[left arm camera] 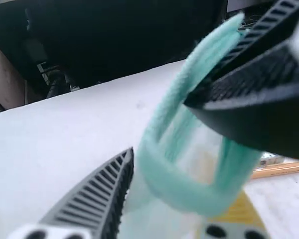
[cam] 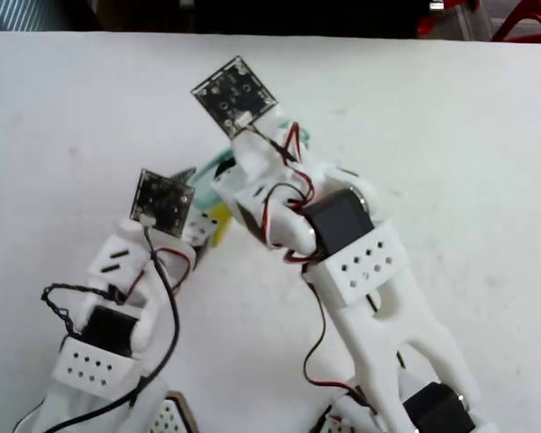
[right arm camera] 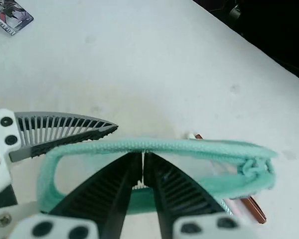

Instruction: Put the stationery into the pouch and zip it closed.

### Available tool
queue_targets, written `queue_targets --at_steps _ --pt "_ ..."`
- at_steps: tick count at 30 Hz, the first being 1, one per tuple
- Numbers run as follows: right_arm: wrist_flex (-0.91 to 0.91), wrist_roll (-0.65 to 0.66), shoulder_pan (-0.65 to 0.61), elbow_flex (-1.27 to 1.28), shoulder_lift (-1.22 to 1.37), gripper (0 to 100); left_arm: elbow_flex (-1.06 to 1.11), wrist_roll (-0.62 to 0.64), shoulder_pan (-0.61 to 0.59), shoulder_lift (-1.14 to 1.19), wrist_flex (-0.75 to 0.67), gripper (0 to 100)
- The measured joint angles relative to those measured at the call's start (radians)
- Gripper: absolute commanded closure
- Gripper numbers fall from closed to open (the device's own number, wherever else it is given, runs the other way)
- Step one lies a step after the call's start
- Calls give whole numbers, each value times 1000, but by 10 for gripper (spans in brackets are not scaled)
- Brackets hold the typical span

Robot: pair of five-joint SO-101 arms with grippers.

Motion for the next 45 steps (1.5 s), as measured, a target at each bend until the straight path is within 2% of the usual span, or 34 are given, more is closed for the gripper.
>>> queue_targets --at_steps 4,8,14,16,24,29,38,45 --pt "-3 0 -5 0 0 978 0 -64 15 2 0 977" --pt "-3 0 -6 0 0 949 0 -52 26 2 2 978" --pt "6 0 -15 -2 -35 674 0 5 26 2 2 978" --pt "23 2 -28 -2 -66 623 0 9 26 2 2 978" --pt "167 49 -18 -114 -282 708 -2 21 17 0 0 978" --pt "216 58 92 -195 -348 755 -57 35 20 2 60 978" --pt "334 60 292 -204 -112 758 -400 115 20 0 517 977" --pt "410 310 338 -204 153 758 -364 120 20 0 535 977"
